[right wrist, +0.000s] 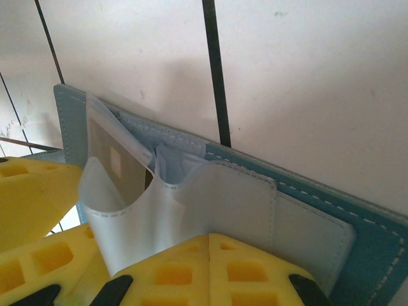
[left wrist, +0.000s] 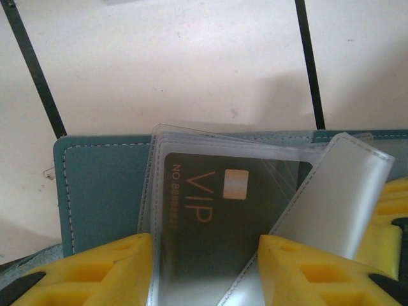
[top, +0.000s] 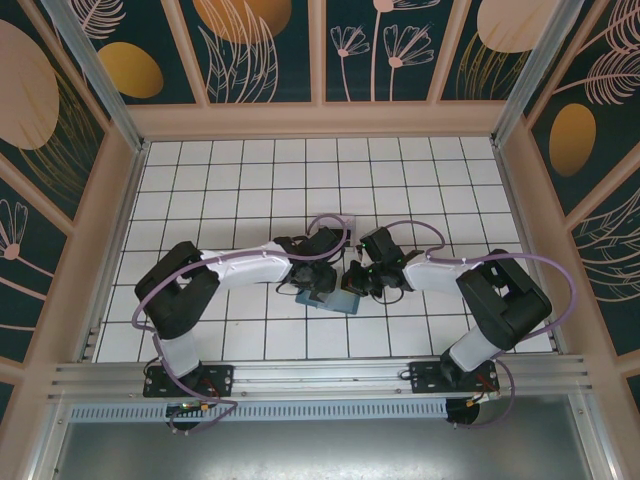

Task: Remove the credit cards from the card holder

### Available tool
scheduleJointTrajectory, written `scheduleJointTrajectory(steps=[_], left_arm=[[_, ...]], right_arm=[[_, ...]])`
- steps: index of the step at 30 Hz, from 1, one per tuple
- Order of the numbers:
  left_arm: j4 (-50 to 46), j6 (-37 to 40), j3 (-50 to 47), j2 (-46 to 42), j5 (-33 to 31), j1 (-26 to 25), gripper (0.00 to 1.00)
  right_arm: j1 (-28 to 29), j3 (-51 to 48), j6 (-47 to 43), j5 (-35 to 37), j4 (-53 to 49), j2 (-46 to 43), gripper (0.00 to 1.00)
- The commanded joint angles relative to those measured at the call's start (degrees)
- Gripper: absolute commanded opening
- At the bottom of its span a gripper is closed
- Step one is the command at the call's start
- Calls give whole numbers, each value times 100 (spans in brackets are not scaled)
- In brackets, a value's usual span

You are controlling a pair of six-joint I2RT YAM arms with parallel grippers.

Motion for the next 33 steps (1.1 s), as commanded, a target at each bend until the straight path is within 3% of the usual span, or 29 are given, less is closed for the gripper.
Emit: scheduleJointTrajectory(steps=[1, 14, 33], left_arm=[[-42, 21, 160, -210, -70, -60, 48], [-296, 133, 359, -198, -234, -66, 50], [-842, 392, 780, 234, -951, -165, 55]], right_arm=[[104, -105, -36, 95, -270, 185, 2], [123, -88, -36, 78, -270, 216, 2], [134, -52, -70, 78, -345, 237, 2]])
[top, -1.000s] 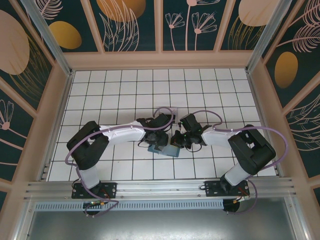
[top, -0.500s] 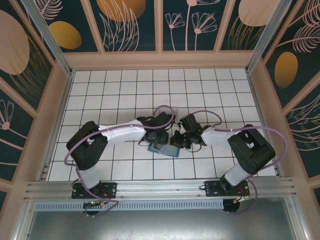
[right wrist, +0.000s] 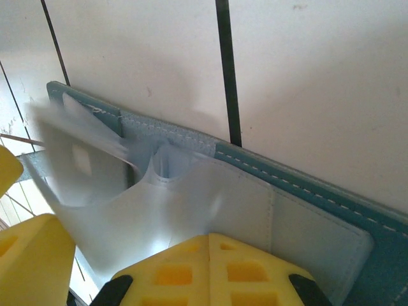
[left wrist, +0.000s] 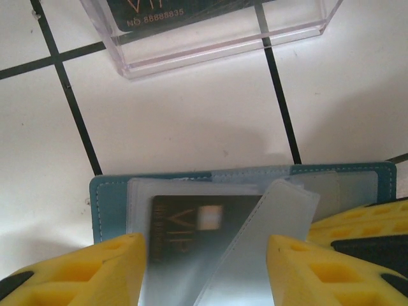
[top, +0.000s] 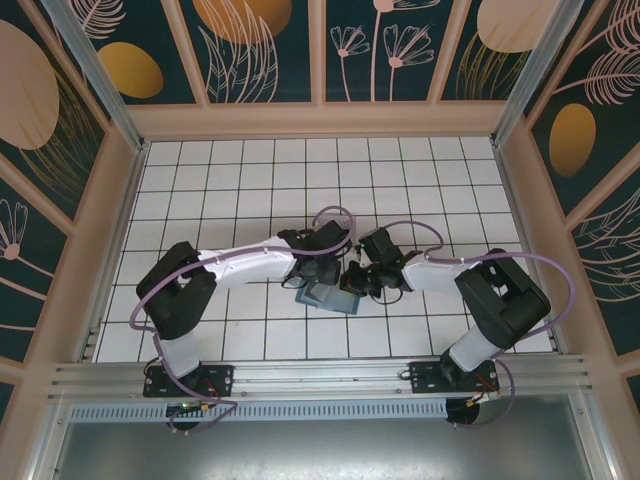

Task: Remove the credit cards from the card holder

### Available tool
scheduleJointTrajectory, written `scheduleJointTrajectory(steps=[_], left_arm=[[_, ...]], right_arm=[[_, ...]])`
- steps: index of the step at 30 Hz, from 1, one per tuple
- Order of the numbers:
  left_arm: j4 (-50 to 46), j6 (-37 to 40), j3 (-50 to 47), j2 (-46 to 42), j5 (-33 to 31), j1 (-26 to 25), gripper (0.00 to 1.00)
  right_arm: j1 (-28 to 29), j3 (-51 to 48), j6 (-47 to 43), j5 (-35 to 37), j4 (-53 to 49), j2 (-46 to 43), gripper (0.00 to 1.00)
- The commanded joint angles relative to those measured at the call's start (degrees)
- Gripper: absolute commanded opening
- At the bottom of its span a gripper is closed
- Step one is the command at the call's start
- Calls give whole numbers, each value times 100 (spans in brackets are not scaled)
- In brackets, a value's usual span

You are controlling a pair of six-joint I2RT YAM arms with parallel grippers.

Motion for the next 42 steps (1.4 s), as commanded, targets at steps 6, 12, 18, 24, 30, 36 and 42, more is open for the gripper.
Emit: scheduleJointTrajectory(steps=[6, 12, 18, 24, 30, 36, 42], left_arm=[[-218, 247, 152, 309, -148, -78, 56], [367, 222, -83, 173, 532, -79, 55], [1018, 40, -451, -119, 1169, -82, 56], [1209, -44, -656, -143, 1324, -82, 57], [1864, -330, -1281, -587, 1805, 83, 60], [2733, -669, -1966, -1008, 2564, 292, 61], [3076, -781, -2258, -1300, 2801, 393, 59]], right_arm=[[105, -72, -70, 117, -434, 186, 2], [105, -72, -71, 117, -445, 179, 2], [113, -41, -70, 115, -446, 201, 2], [122, -38, -72, 117, -435, 221, 2], [122, -45, -71, 203, -500, 96, 2], [122, -26, -30, 257, -497, 20, 1], [122, 24, -11, 288, -530, -72, 0]])
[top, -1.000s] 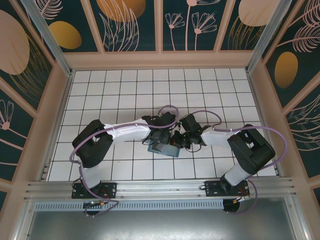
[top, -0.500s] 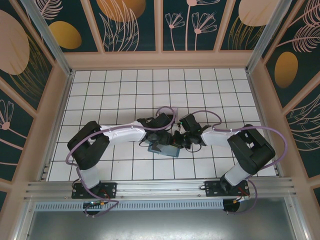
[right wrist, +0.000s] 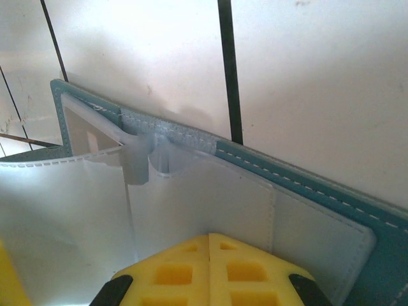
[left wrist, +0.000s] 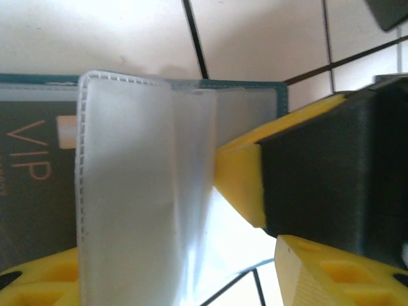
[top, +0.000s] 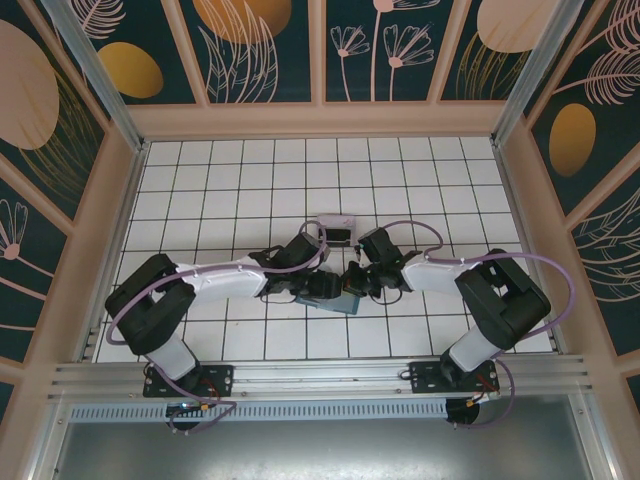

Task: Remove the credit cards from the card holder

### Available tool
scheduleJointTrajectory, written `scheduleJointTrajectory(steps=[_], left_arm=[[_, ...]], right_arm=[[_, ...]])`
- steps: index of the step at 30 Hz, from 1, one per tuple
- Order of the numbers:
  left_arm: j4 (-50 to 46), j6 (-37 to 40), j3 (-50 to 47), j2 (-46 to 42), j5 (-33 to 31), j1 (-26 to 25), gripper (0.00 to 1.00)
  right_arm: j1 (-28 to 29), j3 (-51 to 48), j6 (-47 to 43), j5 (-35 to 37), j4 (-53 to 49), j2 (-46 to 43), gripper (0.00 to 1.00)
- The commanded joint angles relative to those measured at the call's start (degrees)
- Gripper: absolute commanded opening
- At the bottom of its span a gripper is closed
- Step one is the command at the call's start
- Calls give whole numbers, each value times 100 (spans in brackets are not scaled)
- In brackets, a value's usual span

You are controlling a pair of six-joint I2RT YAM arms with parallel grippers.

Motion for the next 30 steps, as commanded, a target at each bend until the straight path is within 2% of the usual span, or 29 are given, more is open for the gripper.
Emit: scheduleJointTrajectory(steps=[1, 21, 30], left_arm=[[427, -131, -80, -281, 351, 50, 59], [1100, -174, -82, 219, 967, 50, 53], [1572, -365, -420, 362, 1043, 51, 40]], right_arm=[[76, 18, -11, 257, -505, -114, 0], [-251, 188, 66, 1098, -1503, -1570, 0], [-283, 230, 257, 929, -1337, -1643, 1]])
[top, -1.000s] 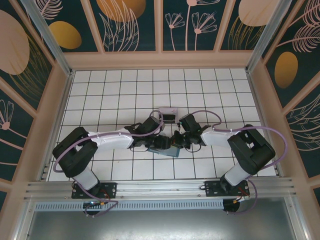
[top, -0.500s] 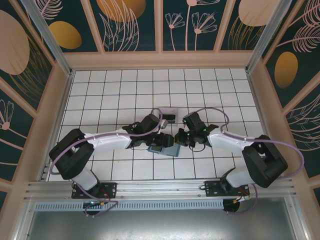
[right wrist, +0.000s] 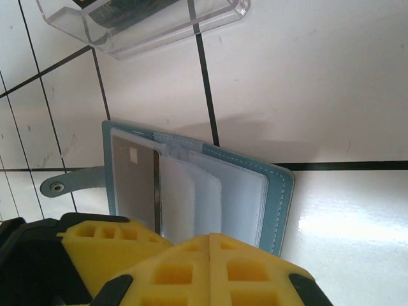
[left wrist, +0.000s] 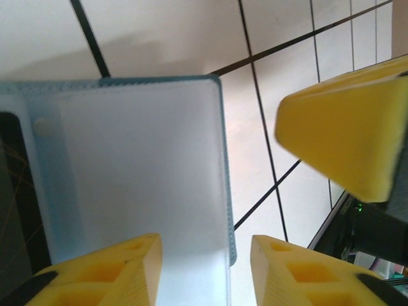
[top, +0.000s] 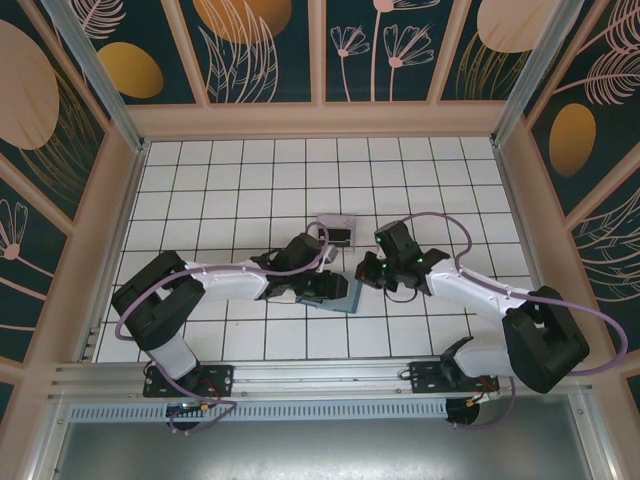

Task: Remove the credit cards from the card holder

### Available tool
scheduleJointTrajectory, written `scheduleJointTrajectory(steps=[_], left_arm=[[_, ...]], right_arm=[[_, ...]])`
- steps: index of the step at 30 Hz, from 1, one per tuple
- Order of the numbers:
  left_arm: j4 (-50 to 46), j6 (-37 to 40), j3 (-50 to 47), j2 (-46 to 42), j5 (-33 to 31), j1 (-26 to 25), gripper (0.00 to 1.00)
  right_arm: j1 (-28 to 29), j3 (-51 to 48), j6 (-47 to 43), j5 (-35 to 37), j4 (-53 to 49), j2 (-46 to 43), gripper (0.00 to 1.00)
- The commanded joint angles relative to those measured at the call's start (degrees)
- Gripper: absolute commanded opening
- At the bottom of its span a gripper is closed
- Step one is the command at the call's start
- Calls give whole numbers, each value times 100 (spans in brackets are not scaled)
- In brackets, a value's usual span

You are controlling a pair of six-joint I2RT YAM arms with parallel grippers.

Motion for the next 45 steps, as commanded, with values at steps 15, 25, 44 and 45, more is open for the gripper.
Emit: scheduleJointTrajectory(steps=[15, 25, 44, 45], left_arm=[[657, -253, -472, 55, 8, 23, 25], [800, -301, -522, 10, 3, 24, 22], [-450, -44, -53, -808, -1058, 31, 21], [-691, 3, 12, -884, -1243, 32, 21]], right_arm=[[-36, 293, 299, -654, 692, 584, 1], [81, 214, 536, -1101, 1347, 1176, 1], [183, -190, 610, -1173, 1630, 1535, 1], [198, -181, 616, -1199, 1627, 1535, 1]])
